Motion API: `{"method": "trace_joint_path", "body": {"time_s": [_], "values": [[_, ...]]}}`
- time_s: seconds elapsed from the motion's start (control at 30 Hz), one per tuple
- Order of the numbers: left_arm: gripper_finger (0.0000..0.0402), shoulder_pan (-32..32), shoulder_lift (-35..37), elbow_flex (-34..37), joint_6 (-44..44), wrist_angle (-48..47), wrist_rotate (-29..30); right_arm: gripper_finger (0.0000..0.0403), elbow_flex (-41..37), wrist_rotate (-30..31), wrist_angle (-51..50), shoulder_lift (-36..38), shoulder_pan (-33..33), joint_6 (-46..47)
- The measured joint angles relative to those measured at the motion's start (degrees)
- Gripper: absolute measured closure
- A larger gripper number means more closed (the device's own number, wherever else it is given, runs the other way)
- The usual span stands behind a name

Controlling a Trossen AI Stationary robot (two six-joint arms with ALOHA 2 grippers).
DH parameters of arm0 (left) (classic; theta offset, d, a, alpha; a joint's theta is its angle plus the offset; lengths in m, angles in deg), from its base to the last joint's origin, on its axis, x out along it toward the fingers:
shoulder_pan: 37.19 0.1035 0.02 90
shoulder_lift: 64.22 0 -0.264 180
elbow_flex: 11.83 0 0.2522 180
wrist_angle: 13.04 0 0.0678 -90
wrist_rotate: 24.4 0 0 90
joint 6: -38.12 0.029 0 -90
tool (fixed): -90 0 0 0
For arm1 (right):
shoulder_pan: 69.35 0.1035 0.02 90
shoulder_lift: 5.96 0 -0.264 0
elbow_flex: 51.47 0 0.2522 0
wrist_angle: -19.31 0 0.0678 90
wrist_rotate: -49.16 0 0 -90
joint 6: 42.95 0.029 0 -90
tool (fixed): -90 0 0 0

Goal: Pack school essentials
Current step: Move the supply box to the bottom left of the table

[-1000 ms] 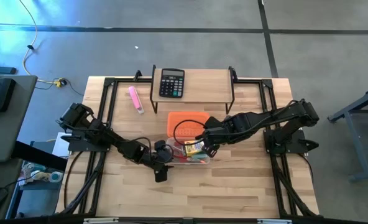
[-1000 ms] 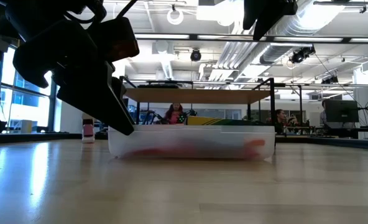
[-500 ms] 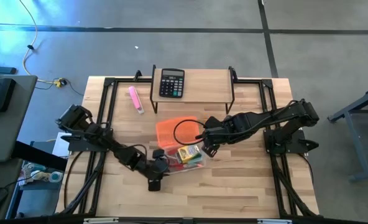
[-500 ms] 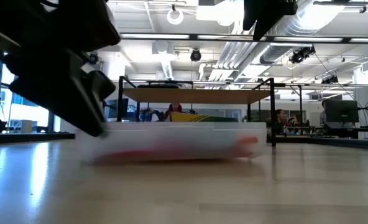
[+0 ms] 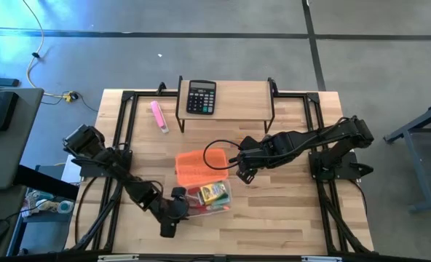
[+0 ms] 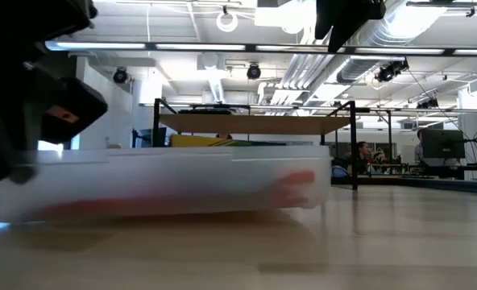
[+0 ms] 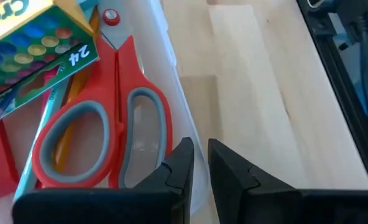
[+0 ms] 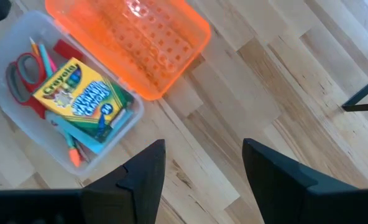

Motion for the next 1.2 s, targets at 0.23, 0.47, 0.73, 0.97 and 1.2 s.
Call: {"method": "trace_joint_path", "body": {"time_s": [0.23,0.47,0.73,0.97,1.2], "values": [[0.0364,-3.2,2.6,0.1,-3.4,-5.6,-1.9,0.0199,0.0,0.0,0.0,0.0,0.0,0.0],[0.0364,-6.6,6.4,0.1,-11.0,-15.4,-4.2,0.0199,0.0,0.0,-0.1,0.0,-0.1,0.0],[0.0364,-11.1,7.5,0.1,-19.6,-19.6,-7.6,0.0199,0.0,0.0,-0.4,0.0,-0.1,0.0],[0.0364,-12.2,7.5,0.1,-23.9,-21.7,-7.9,0.0199,0.0,0.0,-0.4,0.0,-0.1,-0.3],[0.0364,-12.1,7.5,0.1,-26.6,-22.3,-10.2,0.0199,0.0,0.0,-0.4,0.0,-0.1,0.2]]}}
